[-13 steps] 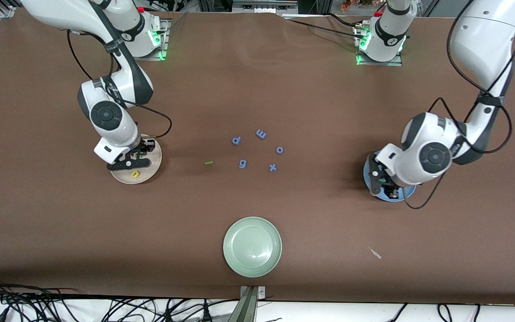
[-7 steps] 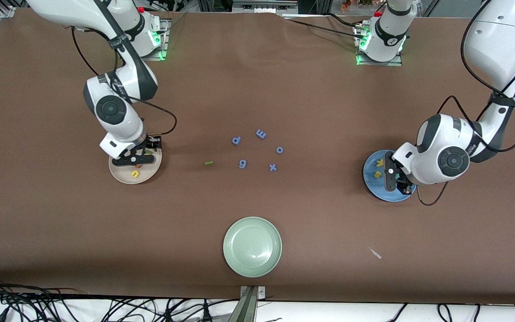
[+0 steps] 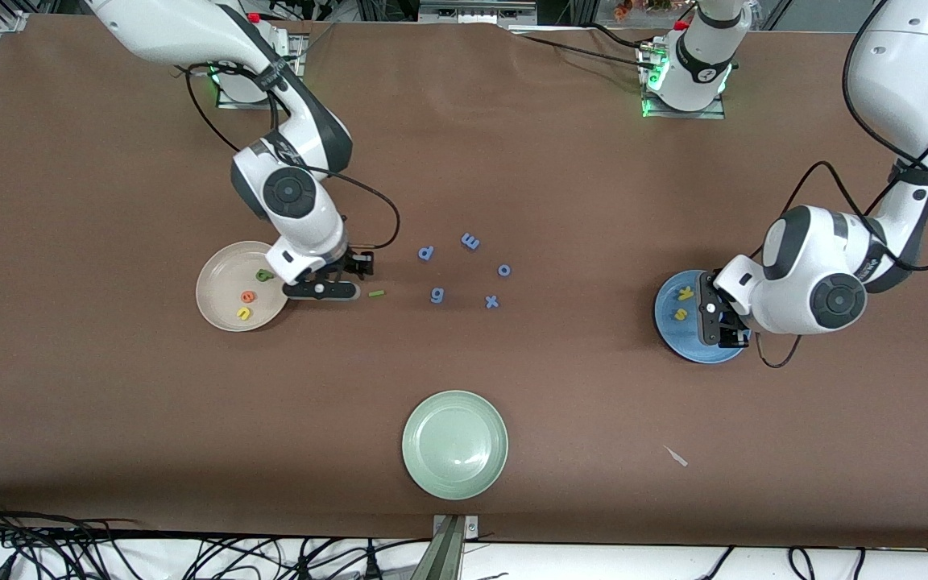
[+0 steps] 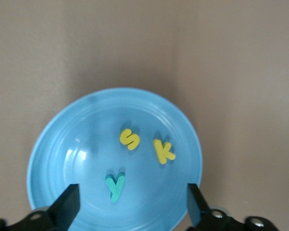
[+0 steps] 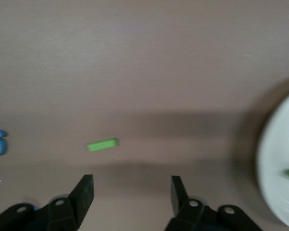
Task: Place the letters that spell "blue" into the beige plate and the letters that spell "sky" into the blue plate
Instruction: 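Grasp the green bar l with the right gripper while the left gripper withdraws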
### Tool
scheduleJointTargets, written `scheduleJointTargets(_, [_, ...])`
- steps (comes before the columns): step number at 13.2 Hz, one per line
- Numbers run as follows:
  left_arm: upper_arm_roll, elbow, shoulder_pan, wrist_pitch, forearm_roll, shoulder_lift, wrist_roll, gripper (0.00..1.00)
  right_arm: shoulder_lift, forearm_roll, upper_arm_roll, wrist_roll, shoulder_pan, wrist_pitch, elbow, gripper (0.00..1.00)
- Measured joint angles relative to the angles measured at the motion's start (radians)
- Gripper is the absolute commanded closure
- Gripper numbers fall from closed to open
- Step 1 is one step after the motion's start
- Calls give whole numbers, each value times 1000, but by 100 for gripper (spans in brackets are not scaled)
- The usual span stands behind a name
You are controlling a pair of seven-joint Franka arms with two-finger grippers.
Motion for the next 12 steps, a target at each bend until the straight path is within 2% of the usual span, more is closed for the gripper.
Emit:
scheduleJointTargets(3, [-26, 120, 0, -171, -33, -7, -118, 0, 65, -36, 0, -27, 28, 65, 32, 22])
scheduleJointTargets(6, [-88, 222, -1, -313, -35, -11, -352, 0, 88, -52, -1, -66, 27, 91, 32, 22])
scheduleJointTargets(8, [-115, 276, -3, -382, -58, -15, -518, 0, 108, -79, -1, -67, 27, 121, 32, 22])
scheduleJointTargets(10, [-116, 316, -2, -427, -118, -30, -664, 0, 131, -114, -2, -67, 27, 145, 33, 22])
scheduleJointTargets(12, [-119, 333, -2, -448, -130, -55, -793, 0, 149, -129, -3, -67, 27, 164, 33, 25])
